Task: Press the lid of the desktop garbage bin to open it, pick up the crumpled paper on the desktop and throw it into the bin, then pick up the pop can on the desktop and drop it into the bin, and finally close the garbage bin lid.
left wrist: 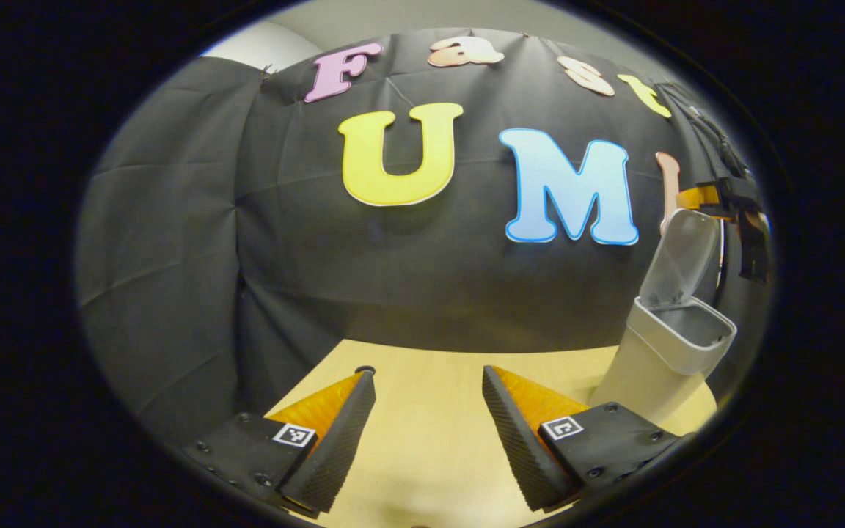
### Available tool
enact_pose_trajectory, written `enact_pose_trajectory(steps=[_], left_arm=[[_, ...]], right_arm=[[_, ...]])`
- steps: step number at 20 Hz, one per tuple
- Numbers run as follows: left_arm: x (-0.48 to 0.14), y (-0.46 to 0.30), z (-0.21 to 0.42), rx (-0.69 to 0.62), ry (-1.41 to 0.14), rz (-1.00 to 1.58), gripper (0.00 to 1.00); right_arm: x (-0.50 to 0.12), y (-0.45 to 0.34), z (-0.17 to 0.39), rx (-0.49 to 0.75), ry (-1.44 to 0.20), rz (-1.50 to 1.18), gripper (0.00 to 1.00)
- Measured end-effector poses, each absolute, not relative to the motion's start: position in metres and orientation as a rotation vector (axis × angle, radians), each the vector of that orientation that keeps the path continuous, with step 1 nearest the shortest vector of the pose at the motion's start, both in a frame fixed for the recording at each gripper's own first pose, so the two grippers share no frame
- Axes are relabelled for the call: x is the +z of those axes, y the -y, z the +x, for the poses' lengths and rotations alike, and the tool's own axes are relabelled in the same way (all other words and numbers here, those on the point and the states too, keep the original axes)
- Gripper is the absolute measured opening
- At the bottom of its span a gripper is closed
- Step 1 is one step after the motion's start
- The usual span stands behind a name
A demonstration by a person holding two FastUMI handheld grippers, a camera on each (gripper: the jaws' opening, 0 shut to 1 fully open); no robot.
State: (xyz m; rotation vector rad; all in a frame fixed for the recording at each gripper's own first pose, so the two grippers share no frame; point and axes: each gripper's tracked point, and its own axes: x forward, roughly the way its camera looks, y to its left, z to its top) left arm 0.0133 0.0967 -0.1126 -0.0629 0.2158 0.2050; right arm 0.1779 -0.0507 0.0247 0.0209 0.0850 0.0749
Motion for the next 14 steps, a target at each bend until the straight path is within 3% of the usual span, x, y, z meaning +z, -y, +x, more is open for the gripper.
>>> enact_pose_trajectory(steps=[6, 7, 8, 10, 14], left_arm=[[-0.107, -0.083, 0.011, 0.173, -0.205, -0.05, 0.96], [-0.107, -0.082, 0.01, 0.168, -0.203, -0.051, 1.0], [-0.105, -0.08, 0.008, 0.165, -0.2, -0.052, 0.96], [-0.103, -0.079, 0.007, 0.163, -0.197, -0.052, 1.0], [-0.1, -0.078, 0.001, 0.164, -0.192, -0.043, 0.96]], right_arm=[[-0.015, 0.05, 0.142, 0.076, -0.161, 0.023, 0.94], [-0.027, 0.05, 0.137, 0.076, -0.182, 0.017, 0.92], [-0.038, 0.049, 0.132, 0.079, -0.205, 0.014, 0.94], [-0.062, 0.059, 0.126, 0.077, -0.251, 0.017, 0.94], [-0.099, 0.059, 0.113, 0.071, -0.315, 0.038, 0.94]])
